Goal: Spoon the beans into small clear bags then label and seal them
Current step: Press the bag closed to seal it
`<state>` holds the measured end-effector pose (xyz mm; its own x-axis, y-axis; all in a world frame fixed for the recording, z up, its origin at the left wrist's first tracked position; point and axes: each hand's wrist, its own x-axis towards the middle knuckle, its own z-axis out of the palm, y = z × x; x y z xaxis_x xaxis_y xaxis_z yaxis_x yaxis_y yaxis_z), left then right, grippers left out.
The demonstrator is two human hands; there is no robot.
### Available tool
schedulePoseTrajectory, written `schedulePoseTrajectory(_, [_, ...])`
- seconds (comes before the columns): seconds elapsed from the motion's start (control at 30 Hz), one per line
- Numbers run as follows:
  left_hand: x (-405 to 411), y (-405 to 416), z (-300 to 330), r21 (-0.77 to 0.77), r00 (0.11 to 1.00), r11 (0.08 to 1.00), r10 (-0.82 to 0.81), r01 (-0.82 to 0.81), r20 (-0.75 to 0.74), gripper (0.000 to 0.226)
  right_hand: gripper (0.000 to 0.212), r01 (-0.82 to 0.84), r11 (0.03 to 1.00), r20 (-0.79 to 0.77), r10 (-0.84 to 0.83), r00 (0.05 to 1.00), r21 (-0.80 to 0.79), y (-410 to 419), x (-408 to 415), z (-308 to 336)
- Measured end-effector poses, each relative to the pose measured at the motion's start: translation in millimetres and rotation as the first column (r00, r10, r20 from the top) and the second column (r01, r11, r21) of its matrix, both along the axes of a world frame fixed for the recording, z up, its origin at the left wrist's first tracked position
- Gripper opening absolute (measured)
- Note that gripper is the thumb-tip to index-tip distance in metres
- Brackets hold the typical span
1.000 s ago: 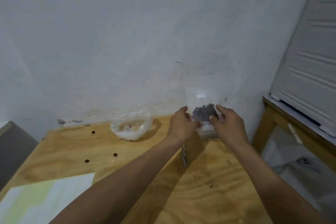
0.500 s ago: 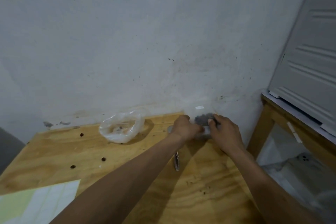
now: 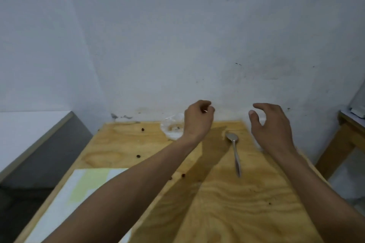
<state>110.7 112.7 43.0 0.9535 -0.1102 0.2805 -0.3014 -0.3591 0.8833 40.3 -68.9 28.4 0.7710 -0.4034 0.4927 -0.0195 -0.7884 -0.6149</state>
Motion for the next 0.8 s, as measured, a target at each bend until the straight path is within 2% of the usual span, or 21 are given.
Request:
schedulePoseTrajectory(0.13, [17.0,90.0,-4.0,0.030,0.979,0.982,0.185,-0.188,0.082,0.030,0.026,-0.180,0.984,0.096,0.178,0.979,0.006,62.3,18.0,10.1])
schedulePoseTrajectory(0.23, [31.5,162.8,-20.1,0.220,0.962,0.937,0.257,-0.270,0.086,0.035,0.022,-0.315,0.949,0.092,0.313,0.945,0.011,109.9,35.2,8.3])
schedulePoseTrajectory(0.3, [41.4,207.0,-38.1,0.458,0.963,0.852,0.266,-0.255,0.042,0.042,0.021,-0.387,0.922,0.055,0.386,0.921,0.008,141.5,46.2,5.7])
schedulePoseTrajectory(0.37, [45.4,242.8,-60.4,0.685,0.953,0.699,0.302,-0.206,-0.022,0.051,0.021,-0.455,0.890,0.001,0.455,0.890,0.016,171.5,56.8,0.3])
schedulePoseTrajectory(0.43, [45.8,266.0,-82.3,0.803,0.948,0.582,0.309,-0.128,-0.072,0.063,0.022,-0.512,0.858,-0.086,0.512,0.854,0.023,197.0,68.7,-7.4])
schedulePoseTrajectory(0.53, [45.7,276.8,-98.7,0.828,0.950,0.558,0.281,-0.044,-0.139,0.074,0.026,-0.573,0.820,-0.265,0.552,0.790,0.000,226.9,89.1,-22.1])
schedulePoseTrajectory(0.63, [49.4,274.1,-99.2,0.834,0.949,0.551,0.276,-0.029,-0.149,0.075,0.034,-0.565,0.824,-0.413,0.498,0.763,-0.049,250.6,112.1,-37.7])
schedulePoseTrajectory(0.8, [50.9,274.7,-101.4,0.843,0.946,0.538,0.281,-0.014,-0.163,0.075,0.039,-0.541,0.808,-0.503,0.376,0.778,-0.233,275.4,145.7,-60.4])
